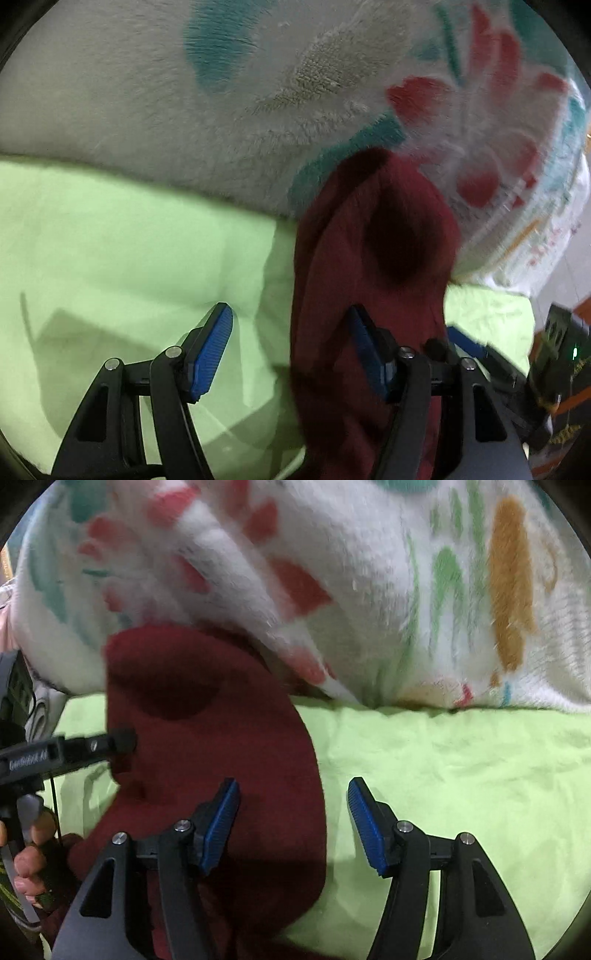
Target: Fold large clothes
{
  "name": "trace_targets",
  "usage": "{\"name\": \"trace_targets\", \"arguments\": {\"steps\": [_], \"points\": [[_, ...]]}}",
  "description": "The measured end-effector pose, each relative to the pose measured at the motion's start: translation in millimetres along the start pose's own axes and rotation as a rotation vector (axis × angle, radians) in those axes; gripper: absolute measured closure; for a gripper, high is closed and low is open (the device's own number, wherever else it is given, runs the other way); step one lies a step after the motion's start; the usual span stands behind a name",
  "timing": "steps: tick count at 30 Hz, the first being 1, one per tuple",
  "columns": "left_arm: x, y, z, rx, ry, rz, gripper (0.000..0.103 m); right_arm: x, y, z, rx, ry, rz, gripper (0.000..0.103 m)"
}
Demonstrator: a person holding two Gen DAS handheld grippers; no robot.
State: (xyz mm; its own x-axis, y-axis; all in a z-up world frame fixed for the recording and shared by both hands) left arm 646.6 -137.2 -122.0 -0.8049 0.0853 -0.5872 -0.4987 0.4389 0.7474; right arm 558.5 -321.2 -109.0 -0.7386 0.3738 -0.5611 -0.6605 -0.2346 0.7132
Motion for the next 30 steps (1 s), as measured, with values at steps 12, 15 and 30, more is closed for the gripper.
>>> {"name": "trace_targets", "arguments": {"steps": [12, 15, 30], "points": [[48.7, 131.2, -84.4, 0.115, -0.175, -0.215, 0.094, 5.5, 105.2, 0.7, -0.225, -0.132, -0.069, 0.098], [87.5, 185.2, -95.6, 0.124, -0.230, -0.266, 0.094, 39.1, 148.2, 9.3, -0.272, -0.109, -0.077, 0.098], [304.7, 228.2, -108.2, 0.124, -0.337, -0.095, 0.087, 210.1, 155.9, 3.9, -0.180, -0.166, 0.077, 0.090]]}}
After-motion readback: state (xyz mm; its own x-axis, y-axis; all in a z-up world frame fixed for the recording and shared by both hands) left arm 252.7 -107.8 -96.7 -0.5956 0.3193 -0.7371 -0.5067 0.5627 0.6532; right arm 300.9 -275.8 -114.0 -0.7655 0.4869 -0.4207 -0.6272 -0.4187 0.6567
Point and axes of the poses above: each gripper's, at about its wrist camera, not at the fingertips, and y roughly against the way its jaws point, z to its left, x to its underside, the point moved 9 cm from there along -y, roughly the way its jaws point, and after that the axes turned 9 degrees about -y, right-handed, at the moved point
